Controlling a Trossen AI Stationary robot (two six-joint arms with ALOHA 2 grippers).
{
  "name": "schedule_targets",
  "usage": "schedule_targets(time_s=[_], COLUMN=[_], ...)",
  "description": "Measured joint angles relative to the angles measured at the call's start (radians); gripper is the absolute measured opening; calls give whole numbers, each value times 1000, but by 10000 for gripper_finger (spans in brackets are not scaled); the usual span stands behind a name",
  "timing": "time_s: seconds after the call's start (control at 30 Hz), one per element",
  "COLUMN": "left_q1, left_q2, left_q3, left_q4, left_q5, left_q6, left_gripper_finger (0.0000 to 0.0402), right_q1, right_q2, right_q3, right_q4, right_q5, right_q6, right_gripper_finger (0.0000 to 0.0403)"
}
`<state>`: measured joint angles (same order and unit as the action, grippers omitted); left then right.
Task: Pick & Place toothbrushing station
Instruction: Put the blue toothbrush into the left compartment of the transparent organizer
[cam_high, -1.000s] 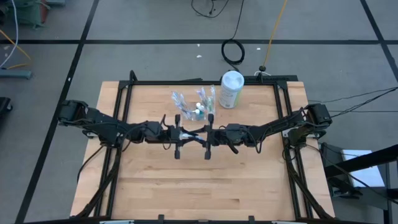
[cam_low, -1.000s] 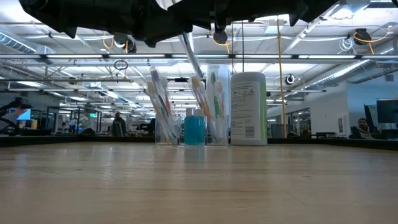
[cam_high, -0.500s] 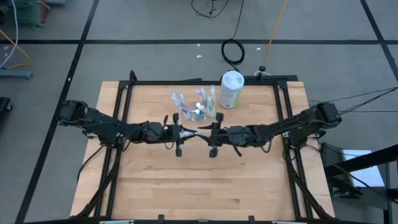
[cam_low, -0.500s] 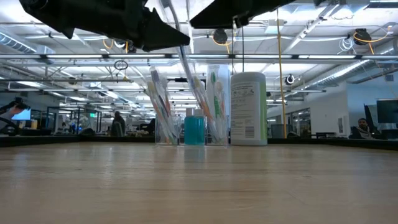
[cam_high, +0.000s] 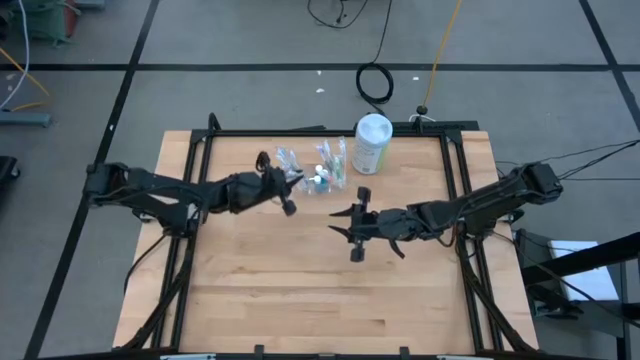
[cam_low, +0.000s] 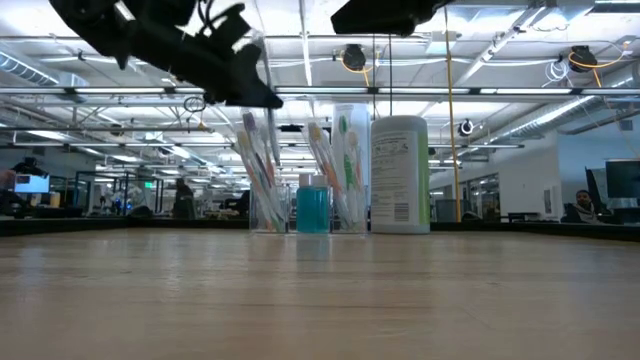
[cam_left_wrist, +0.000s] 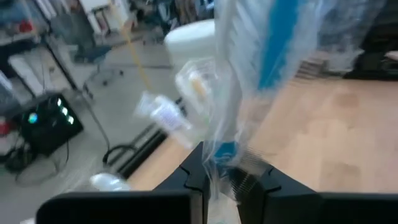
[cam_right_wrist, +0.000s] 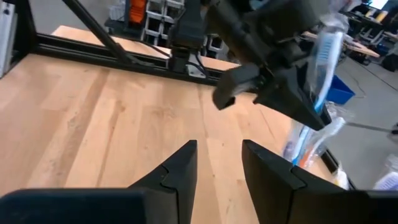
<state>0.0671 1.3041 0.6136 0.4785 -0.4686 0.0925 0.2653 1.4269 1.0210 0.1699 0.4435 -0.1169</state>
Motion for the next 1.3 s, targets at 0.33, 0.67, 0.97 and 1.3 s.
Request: schedule_targets(time_s=[0.33, 0.67, 0.97, 1.3], left_q1=[161, 172, 172, 171], left_q2=[75, 217, 279, 280], left_q3=[0, 0, 0, 0], left_q4=[-8, 61, 69, 47], left_q5=[153, 208, 175, 176], left_q6=[-103, -114, -84, 62], left_gripper_finger=[49, 50, 51, 52], right_q1=[-2, -2, -2, -2], right_q2=[0, 0, 0, 0], right_q3=[0, 0, 0, 0], right_q4=[0, -2, -3, -3], right_q5=[1, 1, 0, 0], right_q6=[0, 0, 0, -1], right_gripper_finger=[116, 116, 116, 116])
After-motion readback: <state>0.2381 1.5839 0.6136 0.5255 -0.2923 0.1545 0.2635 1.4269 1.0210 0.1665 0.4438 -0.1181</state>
